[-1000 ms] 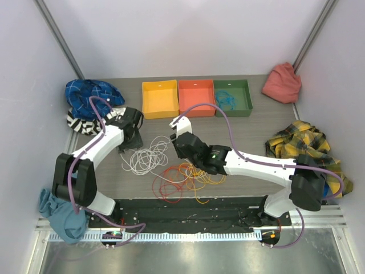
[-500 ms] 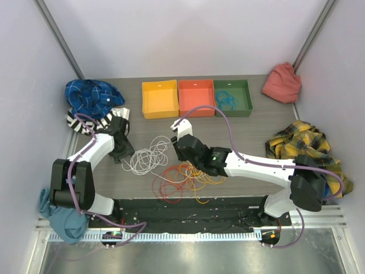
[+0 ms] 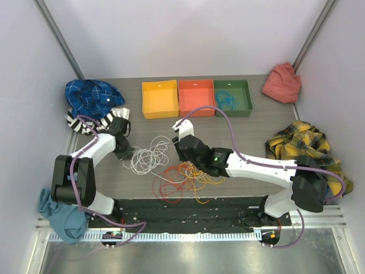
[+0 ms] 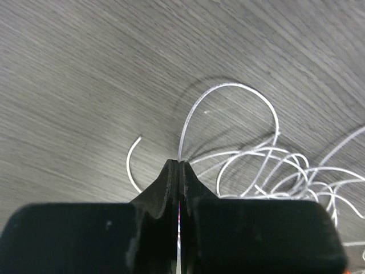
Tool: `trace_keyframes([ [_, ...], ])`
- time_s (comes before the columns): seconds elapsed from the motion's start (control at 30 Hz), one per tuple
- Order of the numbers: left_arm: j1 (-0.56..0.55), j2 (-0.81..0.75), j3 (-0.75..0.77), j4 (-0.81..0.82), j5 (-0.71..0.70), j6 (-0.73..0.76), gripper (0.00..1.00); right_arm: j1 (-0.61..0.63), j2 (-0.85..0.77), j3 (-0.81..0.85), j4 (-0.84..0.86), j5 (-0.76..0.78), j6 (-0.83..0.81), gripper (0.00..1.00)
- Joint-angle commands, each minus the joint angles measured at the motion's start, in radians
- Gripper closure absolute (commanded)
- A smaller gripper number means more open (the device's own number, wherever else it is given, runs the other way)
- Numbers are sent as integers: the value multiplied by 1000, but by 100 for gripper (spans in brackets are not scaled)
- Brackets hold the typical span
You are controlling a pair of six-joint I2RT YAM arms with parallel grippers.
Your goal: Untangle the cables
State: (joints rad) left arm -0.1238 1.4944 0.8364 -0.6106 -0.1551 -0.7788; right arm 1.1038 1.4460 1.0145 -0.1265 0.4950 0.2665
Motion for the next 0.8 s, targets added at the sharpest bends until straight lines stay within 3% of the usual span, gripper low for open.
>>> trace_keyframes([
  [0.0,6,-121,26,-20,5,3,100,-2,-38,-4,41,-4,14,64],
  [0.2,-35,-350,160,-61,52,-16,100,-2,-33,16,59,-42,43,64],
  [0.3,-120,-388,343,-112,11,-16,100,-4,-44,30,70,-53,54,64],
  [0.33,-147,-385,469,-127,-7,-10,100,-4,-58,38,71,-56,54,63],
  [0.57,-397,-275,960,-199,-81,61,100,-2,-157,64,94,-88,48,60],
  [0.77,-441,-122,1233,-264,-83,127,100,-4,-246,41,90,-33,43,54],
])
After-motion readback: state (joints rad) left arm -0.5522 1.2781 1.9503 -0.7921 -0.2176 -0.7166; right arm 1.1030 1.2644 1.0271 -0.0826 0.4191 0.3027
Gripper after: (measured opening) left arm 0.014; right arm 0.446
